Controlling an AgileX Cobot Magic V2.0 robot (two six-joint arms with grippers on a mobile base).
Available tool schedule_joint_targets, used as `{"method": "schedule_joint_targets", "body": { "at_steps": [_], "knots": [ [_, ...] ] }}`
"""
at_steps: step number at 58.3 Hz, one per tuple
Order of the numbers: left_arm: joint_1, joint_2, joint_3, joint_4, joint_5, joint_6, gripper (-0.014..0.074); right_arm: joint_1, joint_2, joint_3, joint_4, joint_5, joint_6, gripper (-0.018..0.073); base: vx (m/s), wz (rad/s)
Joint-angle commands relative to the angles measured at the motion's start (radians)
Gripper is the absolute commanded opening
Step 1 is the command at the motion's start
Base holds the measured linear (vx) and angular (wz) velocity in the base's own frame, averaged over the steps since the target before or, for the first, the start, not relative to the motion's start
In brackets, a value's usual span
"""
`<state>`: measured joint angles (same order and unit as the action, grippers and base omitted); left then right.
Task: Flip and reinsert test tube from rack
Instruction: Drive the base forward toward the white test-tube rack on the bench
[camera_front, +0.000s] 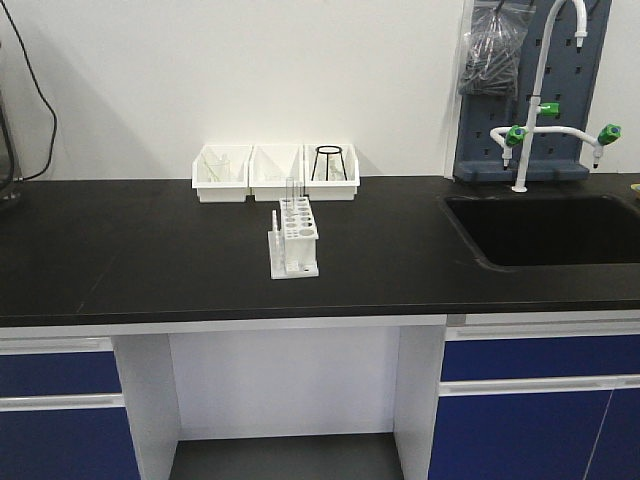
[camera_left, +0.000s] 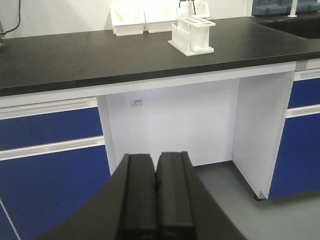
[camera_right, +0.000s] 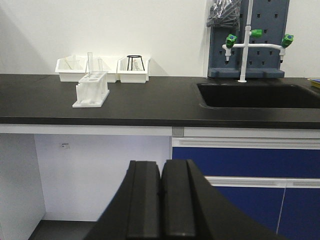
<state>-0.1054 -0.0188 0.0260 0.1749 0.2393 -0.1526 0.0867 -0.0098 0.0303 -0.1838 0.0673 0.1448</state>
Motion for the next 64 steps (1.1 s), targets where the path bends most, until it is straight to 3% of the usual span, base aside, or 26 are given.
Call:
{"method": "schedule_joint_targets", "body": {
  "at_steps": [1,64],
  "knots": [
    [0.000,-0.008,-0.004,-0.002,-0.081,-0.009,-0.0006,-0.003,-0.014,0.003,-0.007,-0.077,-0.002,-0.0011,0.00,0.00],
    [0.000,-0.008,-0.004,-0.002,-0.081,-0.009,-0.0006,-0.003,-0.014,0.003,-0.007,-0.077,-0.002,-0.0011,0.03,0.00]
  ]
}}
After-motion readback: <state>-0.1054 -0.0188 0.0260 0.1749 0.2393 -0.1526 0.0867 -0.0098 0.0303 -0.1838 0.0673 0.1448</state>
